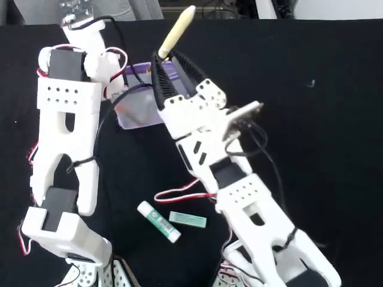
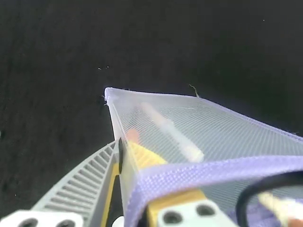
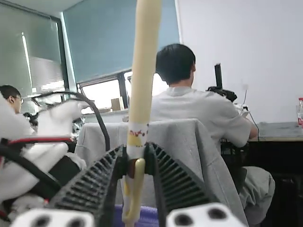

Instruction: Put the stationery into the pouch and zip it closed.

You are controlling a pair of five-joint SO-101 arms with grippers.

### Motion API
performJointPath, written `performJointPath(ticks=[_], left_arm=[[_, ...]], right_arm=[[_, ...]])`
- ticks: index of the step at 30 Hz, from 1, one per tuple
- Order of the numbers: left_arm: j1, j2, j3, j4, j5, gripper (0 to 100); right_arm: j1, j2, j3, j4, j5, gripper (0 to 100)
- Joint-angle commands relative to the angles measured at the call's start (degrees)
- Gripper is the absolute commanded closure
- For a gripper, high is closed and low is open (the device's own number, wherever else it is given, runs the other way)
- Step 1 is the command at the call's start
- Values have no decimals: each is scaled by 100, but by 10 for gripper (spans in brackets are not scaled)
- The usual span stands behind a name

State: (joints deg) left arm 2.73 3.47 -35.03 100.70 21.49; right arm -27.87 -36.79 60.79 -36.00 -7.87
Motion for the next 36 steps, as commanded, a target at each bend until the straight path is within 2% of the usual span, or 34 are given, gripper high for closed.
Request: performJointPath(ticks=[1,4,12,19,22,28,36], left_arm=[[22,-308,136,-132,79,971],[-57,-308,251,-211,79,971],[-66,-308,338,-211,62,971],[-286,-299,497,-334,62,970],[-418,-299,646,-510,70,970],[-435,-299,655,-536,62,970],[-444,-299,681,-536,44,970]], right_arm=[[-44,136,-374,-132,-26,988],[-35,154,-365,-132,-9,988],[-70,180,-295,-70,1090,988],[-220,901,-910,835,1890,987],[-229,1068,-1068,1116,1908,973],[-237,1077,-1095,1169,1943,783],[-246,1068,-1095,1169,1943,780]])
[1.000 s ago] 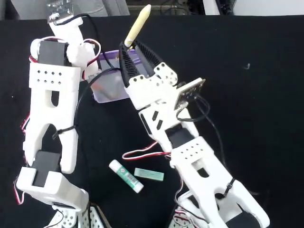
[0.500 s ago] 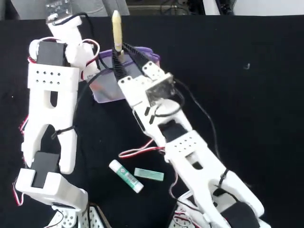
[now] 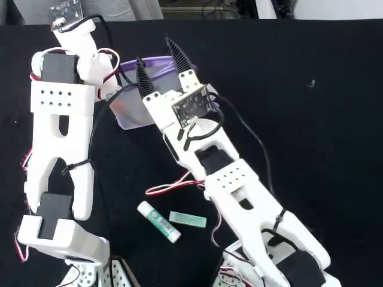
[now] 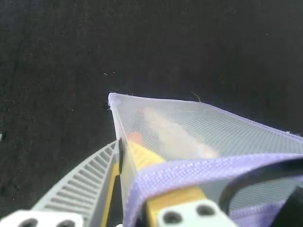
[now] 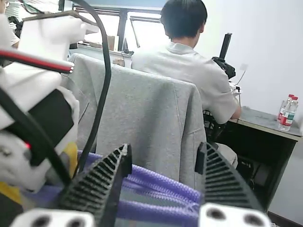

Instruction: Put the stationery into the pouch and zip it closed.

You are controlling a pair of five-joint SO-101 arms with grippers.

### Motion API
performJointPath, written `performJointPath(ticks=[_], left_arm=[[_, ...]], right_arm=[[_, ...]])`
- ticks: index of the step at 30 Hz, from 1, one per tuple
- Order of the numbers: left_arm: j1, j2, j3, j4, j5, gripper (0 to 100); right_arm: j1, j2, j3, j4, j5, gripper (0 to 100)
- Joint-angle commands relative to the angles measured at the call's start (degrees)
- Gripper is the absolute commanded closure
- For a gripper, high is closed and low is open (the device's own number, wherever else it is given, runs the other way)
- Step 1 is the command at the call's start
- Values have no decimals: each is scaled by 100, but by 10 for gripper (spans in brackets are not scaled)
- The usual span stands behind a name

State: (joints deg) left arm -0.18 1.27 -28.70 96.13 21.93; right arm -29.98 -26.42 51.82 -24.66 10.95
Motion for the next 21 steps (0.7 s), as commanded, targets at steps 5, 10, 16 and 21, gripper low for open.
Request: performJointPath(ticks=[5,10,16,21], left_arm=[[-207,-79,40,-88,0,970],[-690,-70,84,-387,0,970],[-1147,-70,295,-765,0,970],[-1182,44,382,-923,0,970]], right_arm=[[9,-391,-163,62,70,780],[220,-1859,-558,1793,193,781],[220,-2844,-2062,4870,835,784],[211,-2448,-3363,6875,826,856]])
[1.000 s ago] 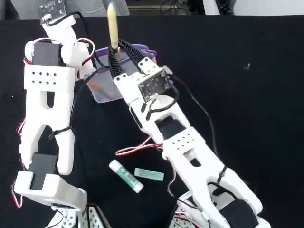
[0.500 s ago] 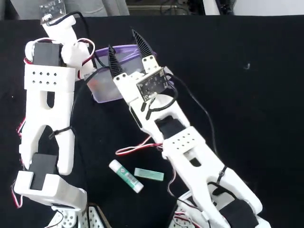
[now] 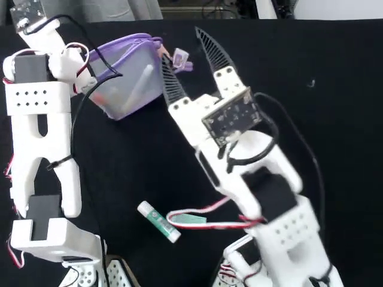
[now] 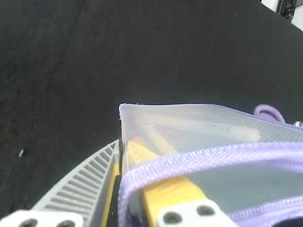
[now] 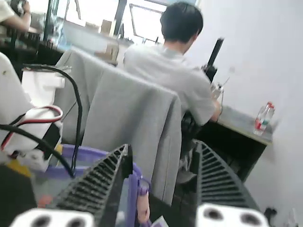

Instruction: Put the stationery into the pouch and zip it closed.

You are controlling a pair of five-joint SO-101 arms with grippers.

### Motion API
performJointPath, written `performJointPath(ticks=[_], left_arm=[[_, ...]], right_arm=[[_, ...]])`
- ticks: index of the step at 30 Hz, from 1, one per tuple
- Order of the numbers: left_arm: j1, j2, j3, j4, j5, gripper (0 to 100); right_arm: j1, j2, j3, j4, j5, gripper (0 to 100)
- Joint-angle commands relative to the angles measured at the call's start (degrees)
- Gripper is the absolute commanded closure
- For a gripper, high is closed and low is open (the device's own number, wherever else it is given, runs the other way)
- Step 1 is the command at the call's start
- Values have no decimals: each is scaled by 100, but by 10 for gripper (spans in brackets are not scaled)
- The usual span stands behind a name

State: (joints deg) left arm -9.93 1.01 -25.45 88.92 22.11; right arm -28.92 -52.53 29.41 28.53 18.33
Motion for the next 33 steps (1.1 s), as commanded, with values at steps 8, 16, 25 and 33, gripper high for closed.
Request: performJointPath(ticks=[8,16,25,33], left_arm=[[-286,404,-145,-211,-18,970],[-725,976,-813,-176,-26,970],[-796,1530,-1253,-158,-79,970],[-804,1538,-1253,-167,-79,970]], right_arm=[[70,1376,-1807,4316,844,855],[-554,1552,-708,5169,2286,796],[-1204,1552,1323,4484,2576,797],[-1846,1560,2730,3473,2567,797]])
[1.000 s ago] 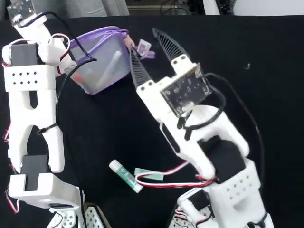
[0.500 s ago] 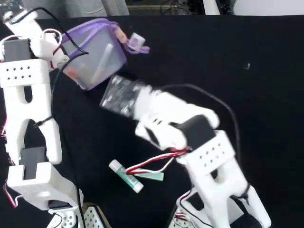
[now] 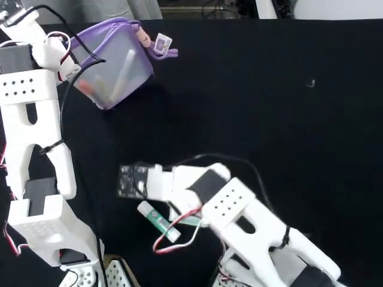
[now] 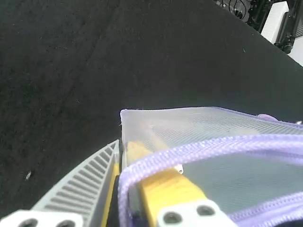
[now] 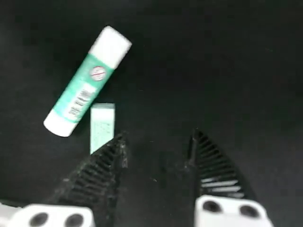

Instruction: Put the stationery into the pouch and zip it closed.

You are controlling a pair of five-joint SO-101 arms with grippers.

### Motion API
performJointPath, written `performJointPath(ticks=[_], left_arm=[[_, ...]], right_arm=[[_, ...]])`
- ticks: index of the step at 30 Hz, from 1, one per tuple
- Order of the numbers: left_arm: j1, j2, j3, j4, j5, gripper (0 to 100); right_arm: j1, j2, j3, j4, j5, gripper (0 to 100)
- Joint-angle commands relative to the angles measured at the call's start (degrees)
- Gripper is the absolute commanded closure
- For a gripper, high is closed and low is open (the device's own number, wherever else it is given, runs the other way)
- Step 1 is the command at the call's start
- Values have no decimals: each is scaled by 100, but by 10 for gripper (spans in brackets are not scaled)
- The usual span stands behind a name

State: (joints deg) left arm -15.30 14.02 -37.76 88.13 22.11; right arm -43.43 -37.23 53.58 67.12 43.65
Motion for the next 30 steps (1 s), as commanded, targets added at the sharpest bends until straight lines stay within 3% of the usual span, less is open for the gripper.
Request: performJointPath(ticks=[1,26,30], left_arm=[[-268,237,-22,-88,-79,970],[-268,237,31,-70,-70,970],[-268,237,31,-44,-62,970]], right_arm=[[-492,31,400,-431,18,797],[-712,84,1807,-1600,9,800],[-712,84,1807,-1591,9,900]])
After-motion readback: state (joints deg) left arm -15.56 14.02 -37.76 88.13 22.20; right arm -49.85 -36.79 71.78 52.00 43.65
